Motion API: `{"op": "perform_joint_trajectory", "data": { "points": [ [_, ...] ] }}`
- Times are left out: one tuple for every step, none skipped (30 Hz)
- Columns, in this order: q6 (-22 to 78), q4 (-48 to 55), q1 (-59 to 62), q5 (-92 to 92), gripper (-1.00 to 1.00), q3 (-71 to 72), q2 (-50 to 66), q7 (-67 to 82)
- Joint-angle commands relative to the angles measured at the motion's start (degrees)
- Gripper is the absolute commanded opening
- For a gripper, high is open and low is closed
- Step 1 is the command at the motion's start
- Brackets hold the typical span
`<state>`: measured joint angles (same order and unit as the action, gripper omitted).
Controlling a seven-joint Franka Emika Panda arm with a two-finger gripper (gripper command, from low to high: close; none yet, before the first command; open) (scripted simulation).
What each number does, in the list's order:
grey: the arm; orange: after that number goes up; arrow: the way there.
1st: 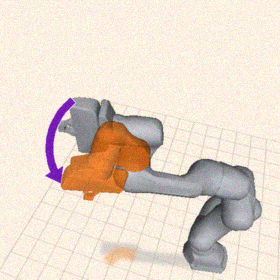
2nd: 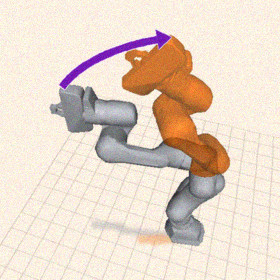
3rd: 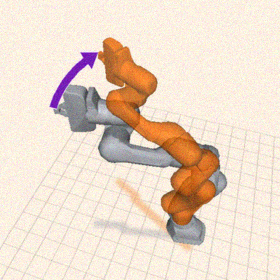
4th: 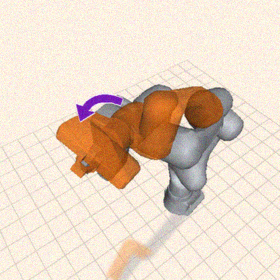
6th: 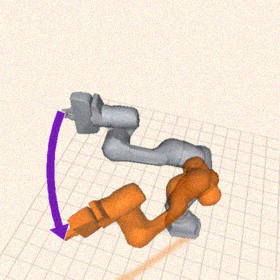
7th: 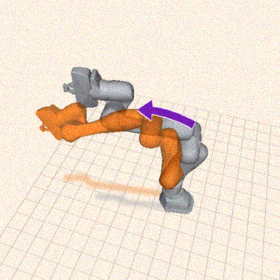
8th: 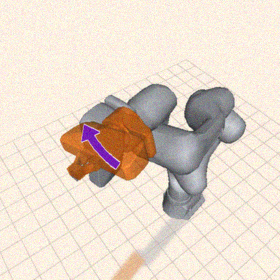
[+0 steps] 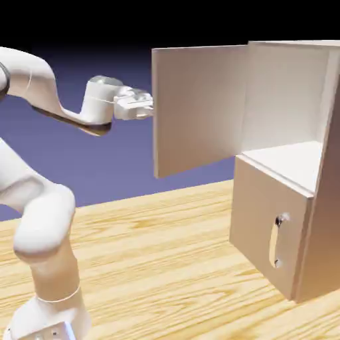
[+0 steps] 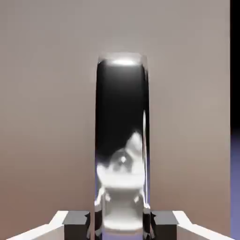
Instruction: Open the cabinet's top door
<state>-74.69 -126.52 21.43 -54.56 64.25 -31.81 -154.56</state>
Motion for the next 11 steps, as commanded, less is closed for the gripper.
{"op": "perform_joint_trajectory", "data": {
  "points": [
    [1.70,1.46,1.85,0.47,-1.00,2.14,0.83,-0.22],
    [3.20,2.91,3.76,0.89,-1.00,4.21,1.49,-0.39],
    [4.60,4.29,5.71,1.29,-1.00,6.29,2.07,-0.54],
    [5.89,5.62,7.70,1.68,-1.00,8.36,2.54,-0.66],
    [6.99,6.92,9.77,2.15,-1.00,10.40,2.75,-0.66],
    [7.81,8.14,11.85,2.72,-1.00,12.27,2.60,-0.51],
    [8.67,9.34,13.92,3.22,-1.00,14.18,2.51,-0.39],
    [9.93,10.49,15.82,3.33,-1.00,16.25,3.11,-0.62],
    [11.61,11.46,17.28,2.93,-1.00,18.33,4.56,-1.27],
    [13.52,12.28,18.38,2.18,-1.00,20.34,6.58,-2.21],
    [15.33,12.91,19.13,1.33,-1.00,22.04,8.65,-3.18]
  ]
}}
